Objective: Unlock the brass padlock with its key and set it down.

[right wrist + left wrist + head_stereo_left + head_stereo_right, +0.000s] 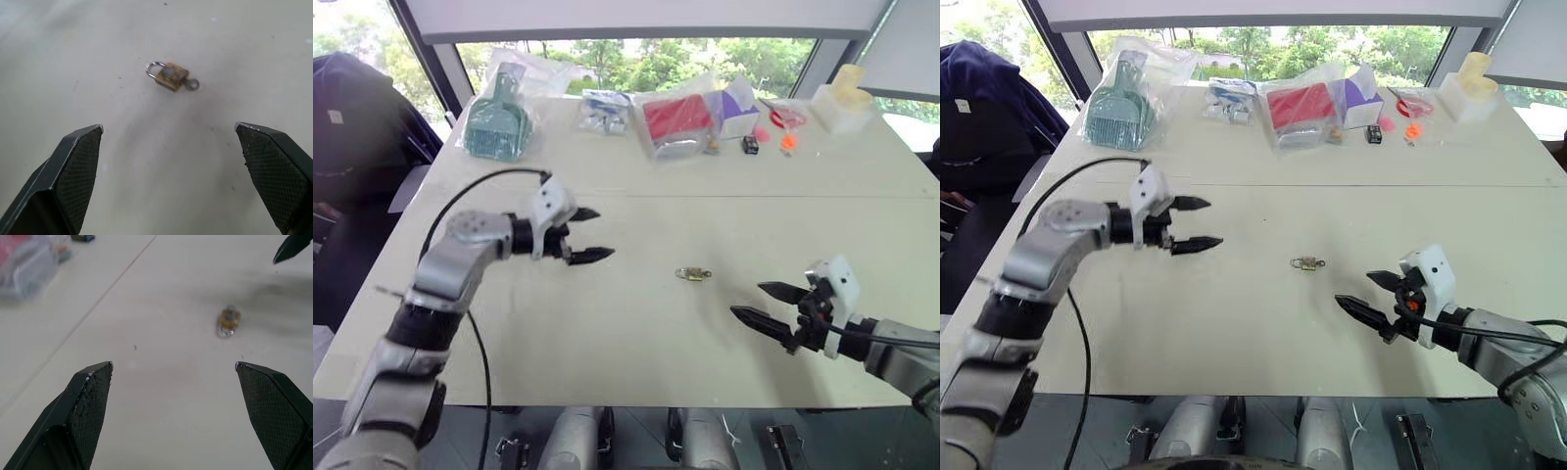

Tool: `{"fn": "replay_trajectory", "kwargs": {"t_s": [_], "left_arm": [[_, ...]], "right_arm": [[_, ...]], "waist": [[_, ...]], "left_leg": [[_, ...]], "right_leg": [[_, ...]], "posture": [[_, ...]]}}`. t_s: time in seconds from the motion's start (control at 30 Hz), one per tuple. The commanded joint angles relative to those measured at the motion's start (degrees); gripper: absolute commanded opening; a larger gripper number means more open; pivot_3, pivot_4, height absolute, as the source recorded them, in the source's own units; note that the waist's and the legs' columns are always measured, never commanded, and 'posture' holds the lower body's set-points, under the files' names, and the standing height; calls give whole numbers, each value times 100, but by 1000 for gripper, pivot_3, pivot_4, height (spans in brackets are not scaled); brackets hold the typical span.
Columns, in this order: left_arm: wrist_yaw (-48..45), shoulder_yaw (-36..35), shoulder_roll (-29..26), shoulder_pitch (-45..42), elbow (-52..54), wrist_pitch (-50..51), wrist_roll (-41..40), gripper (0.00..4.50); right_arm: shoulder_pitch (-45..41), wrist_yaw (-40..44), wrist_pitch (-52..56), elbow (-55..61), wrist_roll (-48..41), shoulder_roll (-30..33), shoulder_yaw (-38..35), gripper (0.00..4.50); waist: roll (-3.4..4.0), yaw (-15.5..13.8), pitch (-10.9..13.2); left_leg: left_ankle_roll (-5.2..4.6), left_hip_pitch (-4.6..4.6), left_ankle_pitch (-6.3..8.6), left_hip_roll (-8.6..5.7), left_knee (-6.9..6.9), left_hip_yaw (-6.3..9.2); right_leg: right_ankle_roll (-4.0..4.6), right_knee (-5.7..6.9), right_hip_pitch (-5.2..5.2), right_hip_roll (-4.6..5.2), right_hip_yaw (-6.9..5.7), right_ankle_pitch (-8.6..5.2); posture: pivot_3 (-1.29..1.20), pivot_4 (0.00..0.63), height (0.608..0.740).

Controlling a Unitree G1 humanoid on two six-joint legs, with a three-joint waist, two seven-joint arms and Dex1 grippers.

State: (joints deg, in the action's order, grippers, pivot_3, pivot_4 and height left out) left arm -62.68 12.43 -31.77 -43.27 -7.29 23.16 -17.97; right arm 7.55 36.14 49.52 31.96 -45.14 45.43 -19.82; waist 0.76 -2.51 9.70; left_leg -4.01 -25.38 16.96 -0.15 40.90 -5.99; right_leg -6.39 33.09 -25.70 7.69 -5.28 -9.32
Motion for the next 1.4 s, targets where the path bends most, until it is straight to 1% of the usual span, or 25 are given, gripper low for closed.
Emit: {"fn": "replay_trajectory", "kwargs": {"t_s": [0.03,0.17,0.3,0.4,0.53,0.67,0.9,0.97,1.0,1.13,1.27,1.33,1.4], "left_arm": [[-382,405,711,-753,-1055,-548,286,4208],[-618,899,1498,-1349,-2432,-1392,901,4208],[-490,1085,2267,-1823,-3850,-2230,1397,4208],[-407,1156,2693,-2073,-4591,-2601,1709,4208],[-569,1219,2926,-2209,-5111,-2813,2060,4208],[-325,1373,3114,-2315,-5563,-2762,2558,4208],[-343,1433,3191,-2251,-5652,-2791,2917,4208],[-320,1494,3197,-2184,-5633,-2820,3014,3651],[-335,1519,3182,-2152,-5610,-2838,3060,3464],[-333,1657,3025,-2018,-5448,-2926,3286,2054],[-322,1651,2865,-1911,-5221,-2902,3325,787],[-232,1591,2758,-1856,-5013,-2960,3294,777],[-168,1362,2668,-1768,-4637,-3183,3060,777]], "right_arm": [[-163,-146,-158,-18,129,-116,41,4488],[-212,-432,-186,24,174,-398,22,4488],[-28,-718,-200,282,200,-633,-23,4488],[114,-1013,-275,470,193,-876,-180,4488],[196,-1216,-291,591,147,-1053,-304,4488],[260,-1329,-314,661,153,-1142,-286,4488],[169,-1398,-350,594,137,-1189,-209,4488],[104,-1398,-355,547,150,-1186,-175,4500],[80,-1406,-345,547,143,-1190,-164,4500],[25,-1422,-275,557,65,-1203,-142,4500],[13,-1452,-217,551,-6,-1239,-71,4500],[-79,-1535,-159,506,-117,-1329,-50,4500],[-278,-1744,-116,408,-423,-1613,-136,4500]], "waist": [[-4,-3,2],[-10,25,6],[-16,25,9],[-17,17,10],[-18,27,10],[-18,23,10],[-20,20,9],[-20,18,8],[-20,18,8],[-24,21,5],[-24,34,5],[-25,53,5],[-25,87,5]], "left_leg": [[-1,0,0,-1,3,0],[-10,0,4,-2,7,-2],[-11,0,4,0,7,-1],[-12,-1,4,2,7,2],[-15,-2,6,1,9,1],[-16,-2,6,4,8,2],[-18,1,8,4,13,4],[-18,2,8,3,13,5],[-18,2,8,3,13,5],[-18,10,8,3,16,8],[-18,14,8,5,16,8],[-18,15,8,7,16,7],[-18,15,8,10,15,7]], "right_leg": [[0,0,2,0,0,0],[-1,-3,7,0,0,0],[-1,-1,3,0,0,1],[-1,0,1,1,0,1],[-2,-1,2,2,-1,1],[-2,1,-1,0,-1,1],[-2,0,7,3,-1,1],[-2,0,7,3,-1,1],[-2,0,9,3,-1,1],[-2,-1,20,4,-3,1],[-1,0,23,4,-2,1],[-1,0,22,2,-3,1],[-1,1,21,0,-2,1]], "posture": [[0,150,735],[0,150,735],[0,150,735],[0,150,735],[0,150,735],[0,150,735],[0,150,735],[0,150,735],[0,150,735],[0,150,735],[0,150,735],[0,150,735],[0,150,735]]}}
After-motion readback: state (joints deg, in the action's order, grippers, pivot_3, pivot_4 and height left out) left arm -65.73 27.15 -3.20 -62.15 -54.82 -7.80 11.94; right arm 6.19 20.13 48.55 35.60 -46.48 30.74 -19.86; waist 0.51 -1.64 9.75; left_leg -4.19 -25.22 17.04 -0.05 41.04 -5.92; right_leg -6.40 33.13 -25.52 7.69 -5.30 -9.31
